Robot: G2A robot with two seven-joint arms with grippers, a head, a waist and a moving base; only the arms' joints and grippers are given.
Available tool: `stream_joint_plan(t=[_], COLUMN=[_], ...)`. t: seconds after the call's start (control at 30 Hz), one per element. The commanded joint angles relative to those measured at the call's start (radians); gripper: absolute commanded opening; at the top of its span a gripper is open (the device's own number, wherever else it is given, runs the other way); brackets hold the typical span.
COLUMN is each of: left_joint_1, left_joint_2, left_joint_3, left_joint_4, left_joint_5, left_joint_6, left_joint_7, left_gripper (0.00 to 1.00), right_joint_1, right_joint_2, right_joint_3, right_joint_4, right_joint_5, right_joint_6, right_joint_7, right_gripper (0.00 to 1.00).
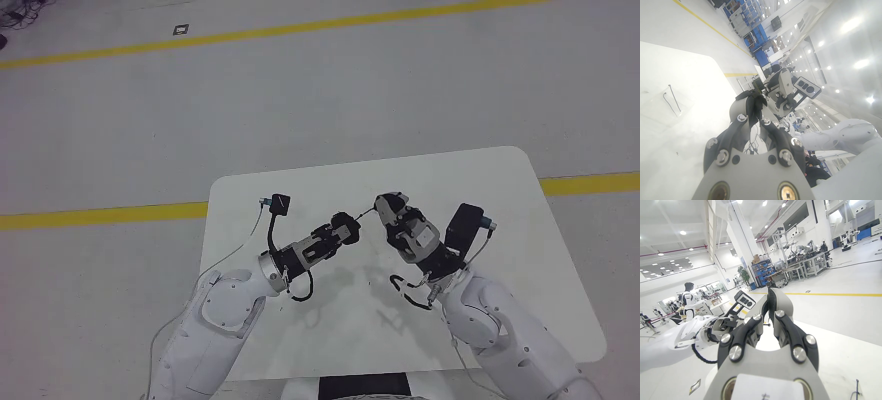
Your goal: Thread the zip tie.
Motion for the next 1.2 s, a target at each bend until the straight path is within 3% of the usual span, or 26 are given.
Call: stream_joint_plan(t=[0.0, 1.17], left_joint_1=[0.000, 0.000], left_joint_2=[0.000, 0.000], left_joint_3=[0.000, 0.000], left_joint_4=[0.000, 0.000], left_joint_5=[0.000, 0.000], left_joint_6=[0.000, 0.000], left_joint_7=[0.000, 0.000], left_gripper=[0.00, 0.00], right_joint_1=[-0.002, -0.007], right_joint_2=[0.000, -0.001], right_joint_3=[0.000, 0.003], right_joint_4=[-0.002, 0.009], right_joint_5=[-0.001, 0.004], right_joint_6=[0.000, 0.000], right_joint_7=[0.002, -0.009], right_gripper=[0.00, 0.00])
